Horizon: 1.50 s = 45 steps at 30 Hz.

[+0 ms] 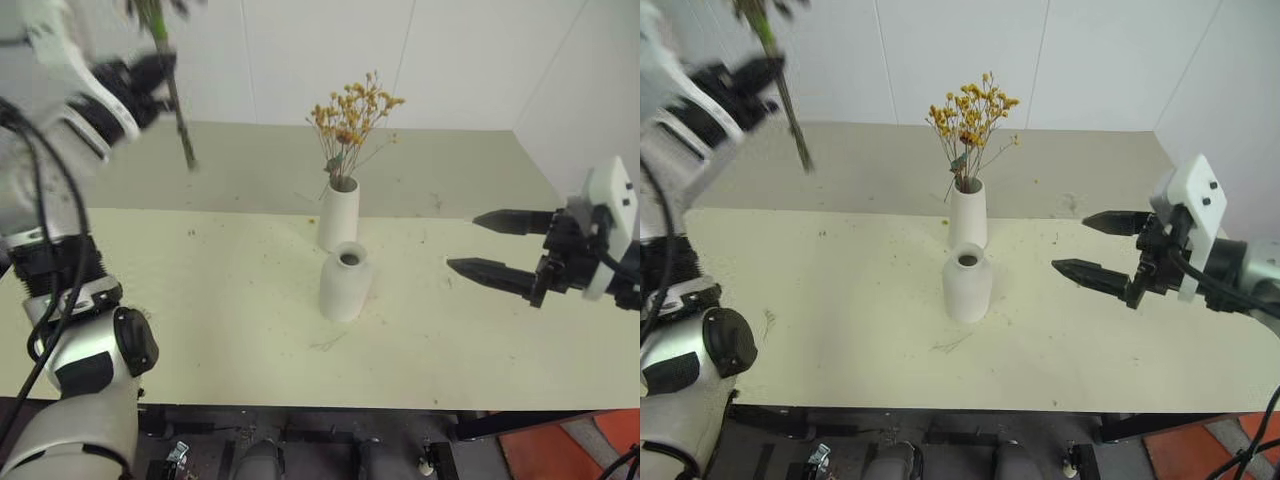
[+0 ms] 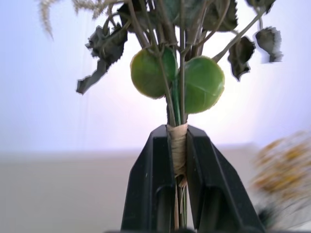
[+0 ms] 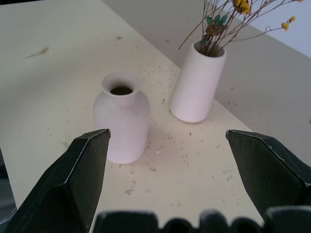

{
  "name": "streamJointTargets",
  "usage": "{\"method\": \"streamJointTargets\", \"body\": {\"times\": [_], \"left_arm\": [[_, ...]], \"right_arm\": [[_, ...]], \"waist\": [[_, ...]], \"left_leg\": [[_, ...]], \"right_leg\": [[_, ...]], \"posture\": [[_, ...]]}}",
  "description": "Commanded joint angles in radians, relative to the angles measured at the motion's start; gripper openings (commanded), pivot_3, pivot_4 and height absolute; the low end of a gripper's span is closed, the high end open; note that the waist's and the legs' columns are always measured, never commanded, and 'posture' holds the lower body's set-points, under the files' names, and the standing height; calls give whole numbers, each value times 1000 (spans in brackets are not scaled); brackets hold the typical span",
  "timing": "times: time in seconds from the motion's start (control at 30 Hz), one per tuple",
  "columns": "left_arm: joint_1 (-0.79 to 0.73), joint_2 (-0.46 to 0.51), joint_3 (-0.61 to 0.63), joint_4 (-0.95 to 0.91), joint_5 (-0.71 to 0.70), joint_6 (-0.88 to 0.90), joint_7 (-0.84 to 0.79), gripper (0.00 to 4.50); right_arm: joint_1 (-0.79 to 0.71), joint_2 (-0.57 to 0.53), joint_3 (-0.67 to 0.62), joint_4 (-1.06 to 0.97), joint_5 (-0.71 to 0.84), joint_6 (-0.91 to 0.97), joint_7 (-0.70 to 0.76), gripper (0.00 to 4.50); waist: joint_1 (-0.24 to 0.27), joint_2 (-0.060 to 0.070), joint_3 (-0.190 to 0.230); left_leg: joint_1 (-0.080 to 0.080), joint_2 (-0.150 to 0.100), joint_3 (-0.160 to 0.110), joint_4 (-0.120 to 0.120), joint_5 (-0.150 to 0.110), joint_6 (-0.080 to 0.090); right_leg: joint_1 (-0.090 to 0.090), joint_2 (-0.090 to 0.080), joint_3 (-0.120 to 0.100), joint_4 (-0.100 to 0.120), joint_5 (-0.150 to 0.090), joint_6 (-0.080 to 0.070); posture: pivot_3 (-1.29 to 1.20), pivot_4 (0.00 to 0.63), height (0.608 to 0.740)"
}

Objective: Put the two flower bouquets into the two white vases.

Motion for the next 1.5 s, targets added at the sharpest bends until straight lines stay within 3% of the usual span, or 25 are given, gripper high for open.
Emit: {"method": "streamJointTargets", "body": {"times": [0.03, 0.33, 0.6, 1.1, 1.5], "left_arm": [[70, -62, 46, -79, -171, -138, -209, 106], [103, -234, -145, 154, -154, -239, -362, 106], [146, -303, -296, 215, -98, -281, -458, 106], [143, -348, -309, 211, -148, -227, -454, 106], [173, -385, -383, 216, -94, -254, -477, 106]], "right_arm": [[46, -25, -76, -36, -4, -40, 14, 4500], [123, -5, -109, -82, 0, -60, -34, 4500], [201, 12, -185, -141, 25, -39, -84, 4500], [279, 22, -198, -179, 34, -62, -149, 4500], [277, 27, -184, -171, 17, -80, -169, 4500]], "waist": [[0, 0, 0], [1, -1, 0], [-10, -1, 0], [-12, -1, 0], [-13, -1, 0]], "left_leg": [[1, 0, 0, 0, 0, 0], [7, 0, 0, 3, 1, 0], [2, 0, 0, 1, 1, 1], [2, 0, 0, 1, 1, 1], [3, 0, 0, 1, 1, 1]], "right_leg": [[0, 0, 0, -3, 0, 0], [6, 2, 1, 1, 1, 0], [0, 2, 2, -2, 1, 0], [1, 2, 2, -2, 1, 0], [1, 2, 2, -2, 1, 0]], "posture": [[0, 150, 740], [0, 150, 740], [0, 150, 740], [0, 150, 740], [0, 150, 740]]}}
